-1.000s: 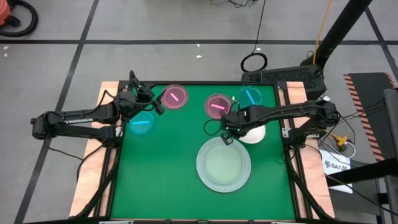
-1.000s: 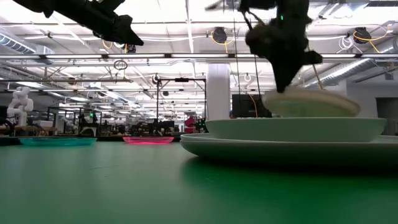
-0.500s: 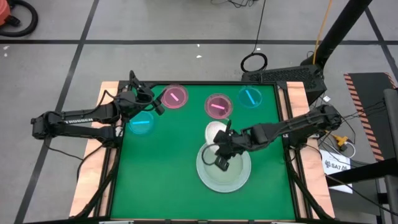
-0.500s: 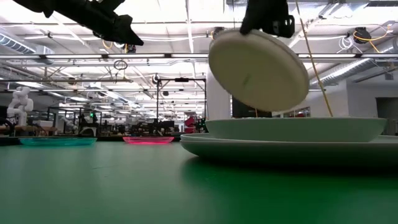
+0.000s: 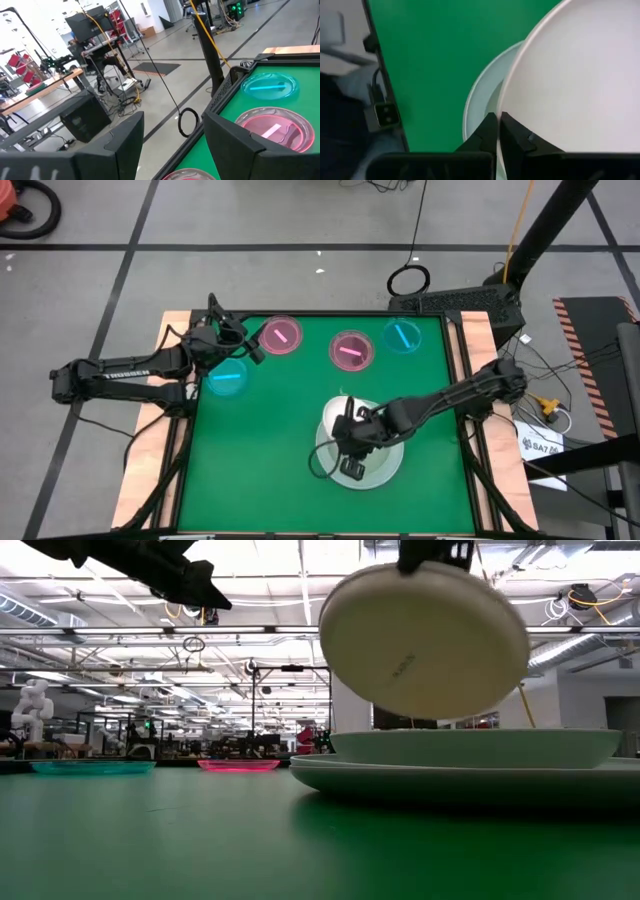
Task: Stack plastic plates
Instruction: Stack the white plate on top of the green plate
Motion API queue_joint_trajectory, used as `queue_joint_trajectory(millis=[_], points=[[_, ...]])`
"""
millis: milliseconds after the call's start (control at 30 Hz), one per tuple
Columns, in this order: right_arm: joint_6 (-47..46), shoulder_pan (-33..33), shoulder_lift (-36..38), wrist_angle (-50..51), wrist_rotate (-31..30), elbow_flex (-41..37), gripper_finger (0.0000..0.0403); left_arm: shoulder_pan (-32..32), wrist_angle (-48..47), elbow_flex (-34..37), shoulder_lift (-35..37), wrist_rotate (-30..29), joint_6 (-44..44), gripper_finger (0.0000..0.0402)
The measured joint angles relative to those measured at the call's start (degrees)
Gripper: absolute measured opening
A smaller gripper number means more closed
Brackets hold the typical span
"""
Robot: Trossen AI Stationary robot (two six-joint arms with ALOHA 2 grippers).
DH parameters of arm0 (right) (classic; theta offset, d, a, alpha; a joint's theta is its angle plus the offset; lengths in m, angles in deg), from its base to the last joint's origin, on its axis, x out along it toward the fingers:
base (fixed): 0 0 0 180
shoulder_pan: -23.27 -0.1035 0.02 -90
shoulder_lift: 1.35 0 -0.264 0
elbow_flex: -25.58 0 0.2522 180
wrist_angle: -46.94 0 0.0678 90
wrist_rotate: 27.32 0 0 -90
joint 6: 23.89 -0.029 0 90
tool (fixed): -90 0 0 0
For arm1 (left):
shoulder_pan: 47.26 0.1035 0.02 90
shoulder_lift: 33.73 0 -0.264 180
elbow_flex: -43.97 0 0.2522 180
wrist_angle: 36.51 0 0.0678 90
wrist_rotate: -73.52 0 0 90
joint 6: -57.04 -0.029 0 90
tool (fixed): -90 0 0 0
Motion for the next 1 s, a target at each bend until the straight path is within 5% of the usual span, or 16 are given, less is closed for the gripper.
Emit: queue_joint_trajectory(millis=[167,300,700,1000], points=[[-0.1,-1.7,-4.3,8.7,0.3,7.7,0.0002,0.0,0.0,0.0,0.0,0.0,-0.5,0.0212],[2.1,-4.0,-4.6,8.8,2.4,7.9,0.0002,0.0,0.0,0.0,0.0,0.0,-0.6,0.0212],[26.7,-13.0,-7.5,11.9,-4.8,7.9,0.0002,0.0,0.0,0.0,0.0,0.0,-0.4,0.0212],[31.0,-15.5,-13.0,18.3,-5.2,7.8,0.0002,0.0,0.0,0.0,0.0,0.0,-0.5,0.0212]])
